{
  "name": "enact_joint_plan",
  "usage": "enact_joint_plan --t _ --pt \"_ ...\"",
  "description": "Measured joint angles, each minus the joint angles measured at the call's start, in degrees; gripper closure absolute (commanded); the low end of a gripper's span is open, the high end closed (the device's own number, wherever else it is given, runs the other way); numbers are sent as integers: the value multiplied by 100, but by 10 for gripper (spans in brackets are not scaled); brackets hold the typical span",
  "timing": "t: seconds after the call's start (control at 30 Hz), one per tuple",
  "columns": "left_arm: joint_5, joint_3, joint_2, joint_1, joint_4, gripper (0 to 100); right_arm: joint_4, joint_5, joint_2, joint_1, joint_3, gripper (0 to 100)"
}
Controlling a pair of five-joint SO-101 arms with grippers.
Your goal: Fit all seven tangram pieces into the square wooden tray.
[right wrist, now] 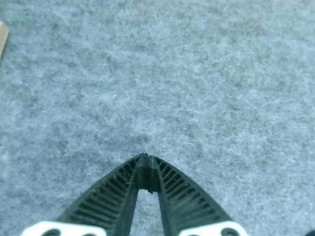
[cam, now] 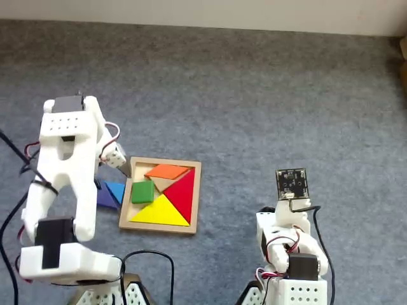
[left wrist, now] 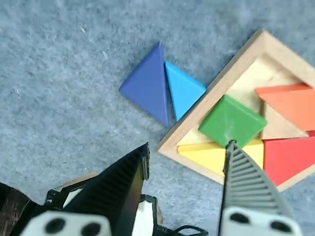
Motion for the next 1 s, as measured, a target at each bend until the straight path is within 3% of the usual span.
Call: enact_joint_plan --t 0.2,0.47,0.6,0.8,1.0 --pt "-299 501 -545 -246 -18 748 0 0 0 0 0 994" --pt "-818 1266 -1987 -1424 -26 748 -123 0 0 0 0 989" --pt "-835 1969 -2505 -2040 -404 748 -273 237 0 9 -141 988" --pt "-835 3051 -3138 -2664 -1213 748 -290 668 211 -985 -1011 988" --pt "-835 3903 -3552 -2708 -1644 748 -290 536 2075 -1873 -2593 988"
